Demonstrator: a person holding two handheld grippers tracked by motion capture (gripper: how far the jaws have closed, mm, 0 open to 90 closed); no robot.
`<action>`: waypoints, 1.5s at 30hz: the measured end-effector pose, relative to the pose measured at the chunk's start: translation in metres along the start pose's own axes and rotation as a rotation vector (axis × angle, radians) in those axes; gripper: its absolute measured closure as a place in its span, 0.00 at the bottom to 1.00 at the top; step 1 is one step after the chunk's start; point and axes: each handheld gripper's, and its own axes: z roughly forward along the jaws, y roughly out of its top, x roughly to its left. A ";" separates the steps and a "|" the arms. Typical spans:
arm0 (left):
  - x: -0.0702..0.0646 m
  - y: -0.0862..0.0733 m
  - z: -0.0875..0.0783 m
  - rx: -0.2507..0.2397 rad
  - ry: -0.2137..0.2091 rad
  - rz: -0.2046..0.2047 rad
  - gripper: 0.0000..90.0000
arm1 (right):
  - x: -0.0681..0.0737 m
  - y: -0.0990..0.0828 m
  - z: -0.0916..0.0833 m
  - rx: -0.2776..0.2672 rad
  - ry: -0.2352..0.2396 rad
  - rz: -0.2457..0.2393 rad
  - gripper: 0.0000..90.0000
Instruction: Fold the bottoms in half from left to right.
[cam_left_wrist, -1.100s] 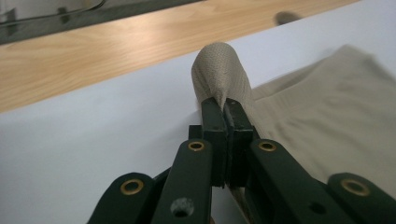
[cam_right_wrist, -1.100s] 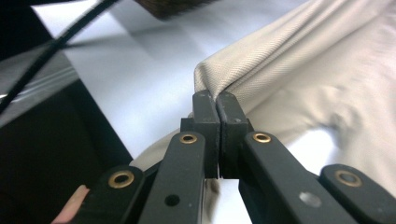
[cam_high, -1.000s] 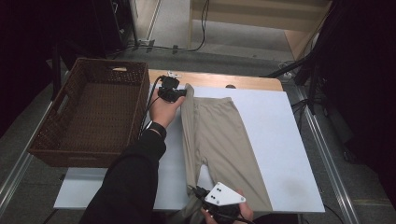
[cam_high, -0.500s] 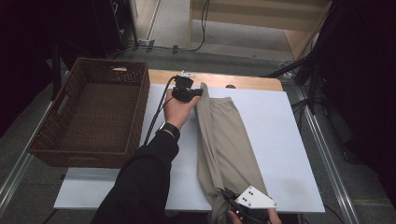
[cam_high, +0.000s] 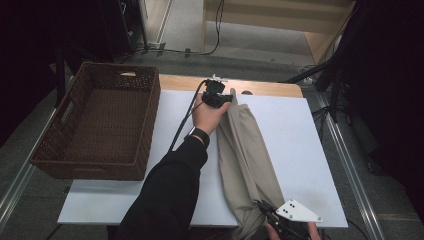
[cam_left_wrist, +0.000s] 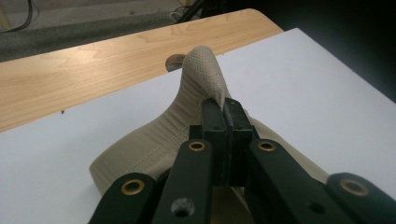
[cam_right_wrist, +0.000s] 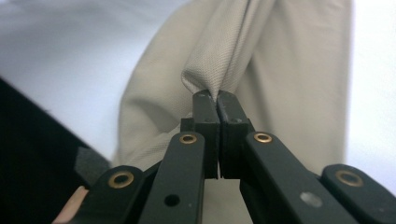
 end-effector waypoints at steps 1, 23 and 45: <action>-0.002 0.001 0.002 -0.015 -0.022 0.002 1.00 | -0.004 -0.002 0.000 0.002 -0.019 0.009 0.96; 0.043 -0.048 0.008 0.121 0.033 -0.082 0.49 | 0.027 0.015 0.044 0.052 0.074 -0.026 0.46; 0.036 -0.038 0.005 0.136 0.116 -0.018 0.94 | 0.024 0.022 0.071 0.155 0.085 -0.032 0.98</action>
